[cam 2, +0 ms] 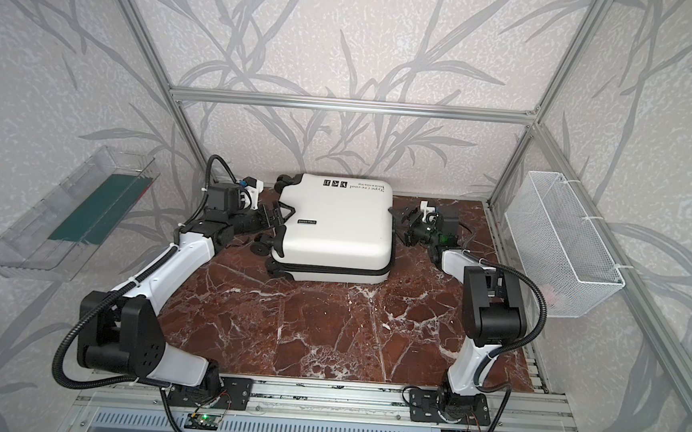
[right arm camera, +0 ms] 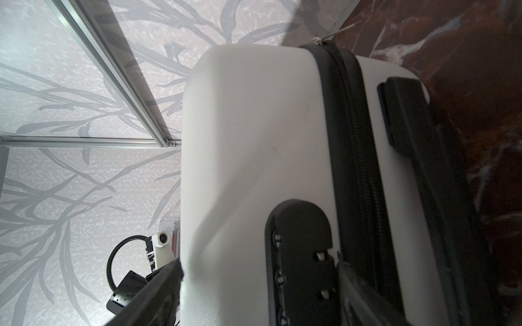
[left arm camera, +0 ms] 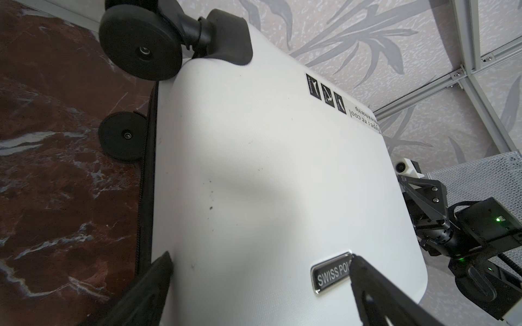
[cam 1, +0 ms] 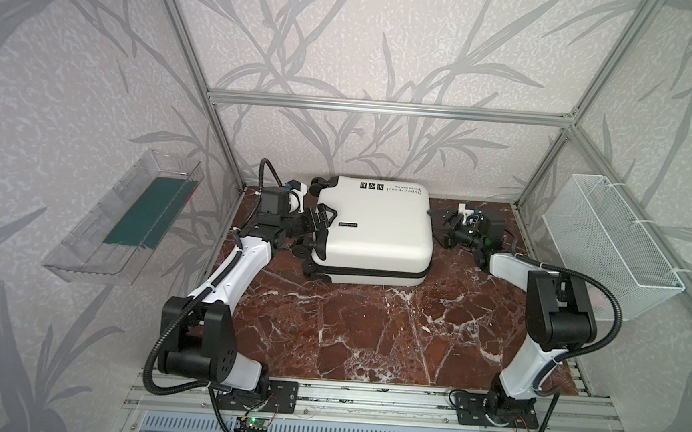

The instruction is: Pack the luggage

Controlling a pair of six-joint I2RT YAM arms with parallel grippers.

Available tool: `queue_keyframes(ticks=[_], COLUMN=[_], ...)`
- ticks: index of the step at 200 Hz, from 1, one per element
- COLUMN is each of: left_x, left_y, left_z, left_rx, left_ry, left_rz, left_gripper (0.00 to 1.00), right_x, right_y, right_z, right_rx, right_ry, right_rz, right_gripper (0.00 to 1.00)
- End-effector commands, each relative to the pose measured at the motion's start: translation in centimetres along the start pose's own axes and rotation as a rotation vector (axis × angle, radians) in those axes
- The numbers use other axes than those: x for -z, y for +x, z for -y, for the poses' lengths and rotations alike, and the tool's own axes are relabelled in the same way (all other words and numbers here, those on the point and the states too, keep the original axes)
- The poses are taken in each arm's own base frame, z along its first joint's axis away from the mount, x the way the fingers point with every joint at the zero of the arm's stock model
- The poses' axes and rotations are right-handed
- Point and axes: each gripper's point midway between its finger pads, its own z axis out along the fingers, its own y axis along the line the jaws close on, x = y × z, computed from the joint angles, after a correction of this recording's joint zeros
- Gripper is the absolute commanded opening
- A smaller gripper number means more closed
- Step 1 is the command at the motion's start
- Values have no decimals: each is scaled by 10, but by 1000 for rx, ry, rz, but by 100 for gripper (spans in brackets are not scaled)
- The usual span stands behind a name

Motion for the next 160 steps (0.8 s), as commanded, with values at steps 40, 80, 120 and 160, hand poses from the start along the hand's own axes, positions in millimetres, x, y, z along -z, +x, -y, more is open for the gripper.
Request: queue_keyframes(ticks=[40, 80, 120, 160], left_x=[8, 16, 18, 15], left_y=[-9, -13, -1, 18], left_z=[20, 32, 36, 24], left_rx=[-2, -3, -5, 7], left_ry=[71, 99, 104, 80], left_rz=[25, 42, 30, 6], left_gripper=[99, 99, 99, 99], right_x=[10, 17, 24, 32], right_y=[15, 22, 33, 42], right_z=[-81, -100, -88, -49], right_rx=[115, 145, 137, 101], right_ry=[-163, -177, -155, -91], right_rz=[-47, -48, -47, -32], right_gripper=[81, 81, 81, 81])
